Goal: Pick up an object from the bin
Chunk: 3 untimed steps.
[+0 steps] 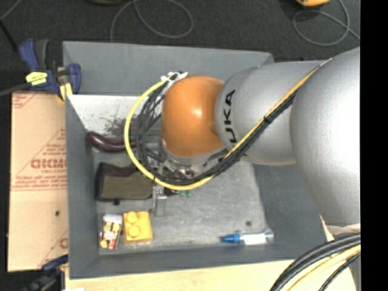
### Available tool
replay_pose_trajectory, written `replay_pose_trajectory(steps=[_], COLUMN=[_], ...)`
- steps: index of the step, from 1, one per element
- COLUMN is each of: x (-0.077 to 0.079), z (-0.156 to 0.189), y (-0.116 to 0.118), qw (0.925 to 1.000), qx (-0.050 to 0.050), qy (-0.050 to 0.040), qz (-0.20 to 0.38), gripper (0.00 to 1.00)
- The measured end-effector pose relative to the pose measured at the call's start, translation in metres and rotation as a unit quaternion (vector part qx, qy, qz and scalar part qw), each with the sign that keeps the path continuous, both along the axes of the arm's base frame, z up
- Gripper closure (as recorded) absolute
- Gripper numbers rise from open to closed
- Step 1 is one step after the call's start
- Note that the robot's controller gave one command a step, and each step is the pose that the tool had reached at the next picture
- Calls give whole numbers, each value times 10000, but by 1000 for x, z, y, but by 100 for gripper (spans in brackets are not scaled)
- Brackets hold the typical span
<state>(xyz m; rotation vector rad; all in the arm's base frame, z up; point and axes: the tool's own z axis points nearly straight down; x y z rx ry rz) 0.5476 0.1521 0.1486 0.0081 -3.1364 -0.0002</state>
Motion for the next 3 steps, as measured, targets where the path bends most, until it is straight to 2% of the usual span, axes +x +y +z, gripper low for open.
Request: replay_pose_trajectory(steps=[1,2,3], x=[2,-4,-6], z=[5,-6,-50], y=[-1,-11,-12], qw=[10000,9985,9912], qx=[7,13,6], qy=[-37,-47,-46], qz=[-17,-546,-1324], gripper=[0,0,0])
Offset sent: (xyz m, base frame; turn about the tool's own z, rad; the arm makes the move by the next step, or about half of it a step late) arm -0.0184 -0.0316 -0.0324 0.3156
